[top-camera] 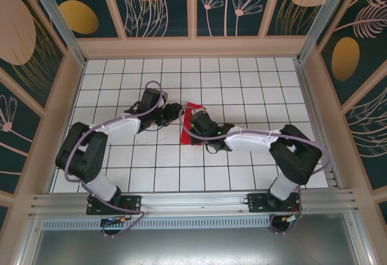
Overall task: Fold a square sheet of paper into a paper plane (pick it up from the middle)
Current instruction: Fold the triangle a second time at the center of the table.
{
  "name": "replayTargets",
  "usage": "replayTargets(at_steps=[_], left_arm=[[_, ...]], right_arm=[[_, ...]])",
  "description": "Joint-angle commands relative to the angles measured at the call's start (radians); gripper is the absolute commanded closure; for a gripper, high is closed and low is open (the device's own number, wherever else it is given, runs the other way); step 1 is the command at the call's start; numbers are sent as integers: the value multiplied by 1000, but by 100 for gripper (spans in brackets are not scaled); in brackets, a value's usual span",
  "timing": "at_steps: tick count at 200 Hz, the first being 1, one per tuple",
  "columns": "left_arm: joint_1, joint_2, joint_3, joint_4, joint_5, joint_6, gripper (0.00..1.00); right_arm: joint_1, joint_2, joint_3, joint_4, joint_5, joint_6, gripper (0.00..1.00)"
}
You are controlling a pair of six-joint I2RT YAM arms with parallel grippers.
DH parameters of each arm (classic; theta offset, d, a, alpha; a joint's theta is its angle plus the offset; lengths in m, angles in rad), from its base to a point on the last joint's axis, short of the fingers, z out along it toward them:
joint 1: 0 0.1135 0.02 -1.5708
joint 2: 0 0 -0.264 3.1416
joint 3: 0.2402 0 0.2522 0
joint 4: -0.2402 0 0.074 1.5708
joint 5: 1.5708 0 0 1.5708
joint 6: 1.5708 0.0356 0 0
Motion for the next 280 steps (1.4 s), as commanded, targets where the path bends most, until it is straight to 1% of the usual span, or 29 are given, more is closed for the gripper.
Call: replayTargets(at_steps=[1,19,27,39,53,85,124,138,154,172,180,188,216,237,280], left_arm=[[4,-44,-69,-2,-11,7,58],[-4,-62,-107,40,47,15,70],[-12,-63,-113,37,58,25,73],[-30,-56,-116,31,68,40,75],[-54,-41,-119,37,79,44,76],[-101,15,-103,64,92,35,76],[-118,64,-86,57,78,34,78],[-118,68,-94,72,60,5,79],[-118,67,-120,143,58,-48,81],[-118,88,-113,142,46,-73,80],[-118,89,-108,137,46,-71,80],[-119,125,-107,133,47,-66,81],[-119,134,-119,97,30,-38,83],[-119,151,-128,84,30,-19,84],[-119,159,-131,24,-20,34,84]], right_arm=[[-63,-50,-59,143,-243,42,97],[-104,-56,-92,190,-333,55,97],[-122,-55,-102,208,-369,59,97],[-142,-53,-116,230,-402,66,97],[-162,-45,-122,240,-440,70,96],[-176,-41,-131,250,-457,75,96],[-192,-39,-147,267,-481,85,95],[-192,-41,-149,266,-477,84,95],[-192,-42,-156,269,-475,84,95],[-193,-38,-155,269,-475,85,94],[-192,-37,-156,274,-475,87,94],[-193,-36,-154,275,-474,88,94],[-197,-32,-152,275,-463,96,94],[-208,-24,-145,266,-473,96,93],[-242,0,-137,241,-528,76,91]])
